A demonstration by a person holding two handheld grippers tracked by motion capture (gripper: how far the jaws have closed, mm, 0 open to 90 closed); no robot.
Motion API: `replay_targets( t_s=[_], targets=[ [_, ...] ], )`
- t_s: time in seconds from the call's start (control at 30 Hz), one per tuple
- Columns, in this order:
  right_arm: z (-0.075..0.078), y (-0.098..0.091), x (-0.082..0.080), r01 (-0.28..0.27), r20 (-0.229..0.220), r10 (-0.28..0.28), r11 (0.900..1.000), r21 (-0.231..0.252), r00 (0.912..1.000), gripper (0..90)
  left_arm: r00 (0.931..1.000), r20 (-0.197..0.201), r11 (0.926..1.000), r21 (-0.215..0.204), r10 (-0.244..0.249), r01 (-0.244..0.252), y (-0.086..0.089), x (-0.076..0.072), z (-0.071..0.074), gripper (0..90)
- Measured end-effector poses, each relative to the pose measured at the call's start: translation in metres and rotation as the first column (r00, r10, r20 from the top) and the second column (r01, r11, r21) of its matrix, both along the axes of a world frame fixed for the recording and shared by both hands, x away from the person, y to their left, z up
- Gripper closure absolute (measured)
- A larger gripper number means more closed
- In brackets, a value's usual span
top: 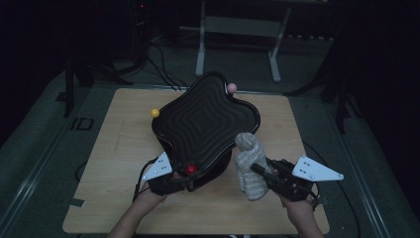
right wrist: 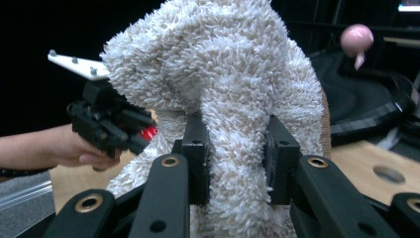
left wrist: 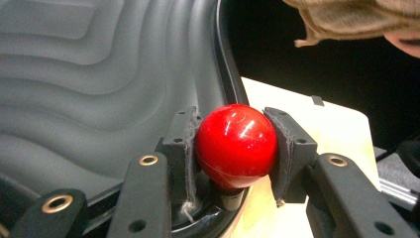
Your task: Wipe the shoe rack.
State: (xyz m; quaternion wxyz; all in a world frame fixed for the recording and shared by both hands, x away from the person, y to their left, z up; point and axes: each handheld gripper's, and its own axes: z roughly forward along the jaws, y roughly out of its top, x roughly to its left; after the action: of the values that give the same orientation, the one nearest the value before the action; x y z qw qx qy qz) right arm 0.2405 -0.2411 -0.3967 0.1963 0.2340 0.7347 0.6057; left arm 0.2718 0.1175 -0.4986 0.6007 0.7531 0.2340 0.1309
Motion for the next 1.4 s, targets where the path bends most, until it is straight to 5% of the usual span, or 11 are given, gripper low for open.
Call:
replay_targets(
  t_s=[0.3,0.67,0.87,1.17,1.4],
  targets=[
    [-0.001,0.027,0.006,-0.053,0.0,0.053,0.9982,-0.028,0.9986,69.4,0.9993,0.001,0.9993,0.01,-0.037,0.037,-0.011,-0.001,0.0,58.6],
    [-0.01,0.034,0.009,-0.068,-0.03,0.067,0.9971,-0.033,0.9973,69.4,0.996,-0.008,0.9958,0.021,-0.089,0.089,-0.029,-0.004,0.002,55.9],
    [-0.014,0.043,0.01,-0.099,-0.052,0.096,0.9943,-0.041,0.994,69.3,0.9936,-0.043,0.9945,0.007,-0.104,0.105,-0.019,-0.006,0.004,48.6],
    [-0.03,0.081,0.018,-0.143,-0.087,0.135,0.9846,-0.101,0.987,68.7,0.9998,-0.013,0.9998,0.015,0.015,-0.015,0.03,-0.005,0.018,42.2],
    [-0.049,0.111,0.019,-0.158,-0.131,0.135,0.9697,-0.186,0.9822,48.8,0.9875,0.0,0.9868,0.039,0.158,-0.157,0.064,0.014,0.027,40.6]
  ],
)
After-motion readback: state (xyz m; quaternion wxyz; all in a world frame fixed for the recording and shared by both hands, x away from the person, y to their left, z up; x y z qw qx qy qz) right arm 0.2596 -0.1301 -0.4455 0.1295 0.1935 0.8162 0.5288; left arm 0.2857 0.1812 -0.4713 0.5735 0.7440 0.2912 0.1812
